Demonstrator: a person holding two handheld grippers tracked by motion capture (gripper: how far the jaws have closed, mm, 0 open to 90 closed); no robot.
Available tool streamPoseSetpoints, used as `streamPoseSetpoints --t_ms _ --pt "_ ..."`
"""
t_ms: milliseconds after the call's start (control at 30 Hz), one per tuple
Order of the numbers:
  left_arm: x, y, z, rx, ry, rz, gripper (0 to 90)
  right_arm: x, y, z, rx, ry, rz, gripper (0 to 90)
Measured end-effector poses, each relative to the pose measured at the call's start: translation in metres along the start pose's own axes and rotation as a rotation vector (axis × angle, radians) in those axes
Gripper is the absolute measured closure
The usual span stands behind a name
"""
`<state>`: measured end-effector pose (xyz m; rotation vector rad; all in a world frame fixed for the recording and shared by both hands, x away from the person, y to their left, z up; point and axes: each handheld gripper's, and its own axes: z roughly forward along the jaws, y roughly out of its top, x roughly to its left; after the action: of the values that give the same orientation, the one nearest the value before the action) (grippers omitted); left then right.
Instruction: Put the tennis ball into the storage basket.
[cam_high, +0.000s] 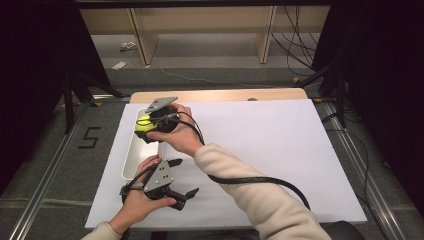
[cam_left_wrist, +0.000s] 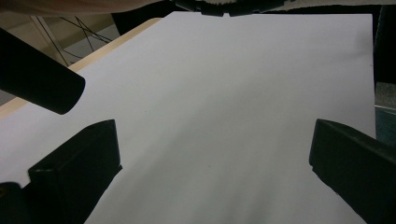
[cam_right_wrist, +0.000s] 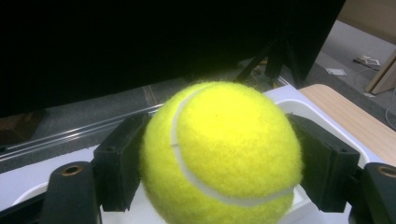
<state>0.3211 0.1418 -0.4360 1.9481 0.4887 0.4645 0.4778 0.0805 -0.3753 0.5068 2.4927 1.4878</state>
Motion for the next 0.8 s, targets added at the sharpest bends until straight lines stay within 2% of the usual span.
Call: streamPoseSetpoints --t_ms 800 --pt "-0.0001 0.0 -0.0001 0.0 -0.002 0.001 1.4 -0.0001 -0.0032 0.0093 0.021 0.005 0.007 26.1"
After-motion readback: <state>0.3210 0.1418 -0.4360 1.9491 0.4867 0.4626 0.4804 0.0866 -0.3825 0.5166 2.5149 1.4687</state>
